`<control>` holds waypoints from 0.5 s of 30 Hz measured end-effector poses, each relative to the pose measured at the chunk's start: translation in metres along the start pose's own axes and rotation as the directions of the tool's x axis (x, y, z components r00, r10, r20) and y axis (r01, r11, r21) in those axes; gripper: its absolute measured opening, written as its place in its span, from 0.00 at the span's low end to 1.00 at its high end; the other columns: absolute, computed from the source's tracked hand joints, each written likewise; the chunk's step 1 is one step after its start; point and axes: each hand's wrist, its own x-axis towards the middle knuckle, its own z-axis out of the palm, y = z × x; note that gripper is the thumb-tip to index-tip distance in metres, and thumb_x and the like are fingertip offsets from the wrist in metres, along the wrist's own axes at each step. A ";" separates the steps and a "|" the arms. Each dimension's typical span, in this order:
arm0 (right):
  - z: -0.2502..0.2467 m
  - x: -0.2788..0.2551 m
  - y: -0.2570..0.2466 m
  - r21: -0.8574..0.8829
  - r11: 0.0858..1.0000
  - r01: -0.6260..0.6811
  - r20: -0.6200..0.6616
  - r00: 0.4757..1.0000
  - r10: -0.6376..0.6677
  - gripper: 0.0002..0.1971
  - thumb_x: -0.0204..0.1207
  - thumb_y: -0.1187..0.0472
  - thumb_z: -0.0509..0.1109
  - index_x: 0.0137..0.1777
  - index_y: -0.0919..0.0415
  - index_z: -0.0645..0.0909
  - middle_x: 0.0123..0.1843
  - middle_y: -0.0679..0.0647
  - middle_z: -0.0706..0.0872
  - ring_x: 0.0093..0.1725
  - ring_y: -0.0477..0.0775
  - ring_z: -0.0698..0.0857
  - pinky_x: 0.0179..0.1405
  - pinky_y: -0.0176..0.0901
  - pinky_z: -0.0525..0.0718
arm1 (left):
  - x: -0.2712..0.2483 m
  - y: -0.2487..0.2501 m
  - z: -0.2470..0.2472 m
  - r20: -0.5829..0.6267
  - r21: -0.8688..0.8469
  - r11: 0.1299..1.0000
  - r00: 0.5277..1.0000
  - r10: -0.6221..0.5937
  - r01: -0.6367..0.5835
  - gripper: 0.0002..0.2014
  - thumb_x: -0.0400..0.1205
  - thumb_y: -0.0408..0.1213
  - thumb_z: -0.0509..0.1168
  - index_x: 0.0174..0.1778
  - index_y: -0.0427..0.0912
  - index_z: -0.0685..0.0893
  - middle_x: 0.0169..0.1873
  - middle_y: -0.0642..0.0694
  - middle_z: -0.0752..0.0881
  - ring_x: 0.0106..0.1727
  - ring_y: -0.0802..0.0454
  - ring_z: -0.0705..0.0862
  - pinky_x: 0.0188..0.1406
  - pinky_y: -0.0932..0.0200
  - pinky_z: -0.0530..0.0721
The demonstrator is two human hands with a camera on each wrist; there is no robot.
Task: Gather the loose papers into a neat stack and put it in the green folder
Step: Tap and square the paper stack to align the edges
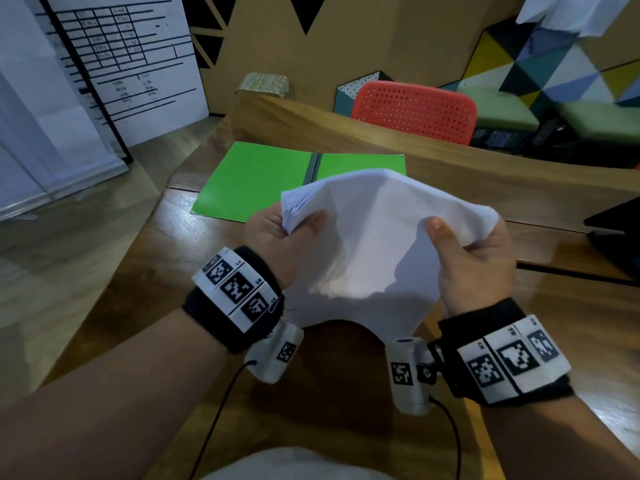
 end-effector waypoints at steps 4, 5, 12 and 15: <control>-0.003 0.001 0.004 0.011 1.000 -0.006 0.006 1.000 0.006 0.12 0.69 0.68 0.74 0.38 0.48 0.80 0.32 0.38 0.89 0.36 0.38 0.86 0.41 0.39 0.86 | -0.001 0.001 0.002 0.015 0.021 1.000 1.000 0.008 -0.008 0.14 0.75 0.30 0.70 0.26 0.52 0.83 0.17 0.64 0.84 0.20 0.70 0.80 0.23 0.72 0.81; -0.003 0.001 0.005 0.006 1.000 -0.016 0.005 1.000 0.016 0.10 0.66 0.65 0.75 0.37 0.47 0.82 0.33 0.38 0.89 0.37 0.40 0.86 0.42 0.41 0.86 | -0.001 0.001 0.002 0.015 0.031 1.000 1.000 0.002 -0.002 0.14 0.75 0.30 0.70 0.27 0.51 0.83 0.16 0.65 0.84 0.20 0.70 0.80 0.22 0.74 0.80; -0.004 0.000 -0.001 0.098 0.995 -0.033 0.079 0.997 0.026 0.13 0.62 0.66 0.79 0.32 0.44 0.86 0.32 0.42 0.89 0.38 0.49 0.85 0.46 0.52 0.83 | 0.001 0.001 -0.001 0.016 0.023 1.000 1.000 0.012 -0.013 0.14 0.75 0.28 0.70 0.28 0.52 0.83 0.16 0.66 0.84 0.20 0.72 0.80 0.22 0.75 0.80; -0.008 0.000 0.002 0.098 0.992 -0.085 0.129 0.989 0.072 0.13 0.52 0.60 0.79 0.38 0.46 0.86 0.38 0.43 0.91 0.45 0.51 0.88 0.50 0.51 0.87 | -0.004 -0.001 -0.001 0.062 0.068 0.998 0.998 0.013 -0.017 0.14 0.73 0.27 0.71 0.28 0.52 0.82 0.16 0.68 0.83 0.20 0.73 0.80 0.21 0.78 0.77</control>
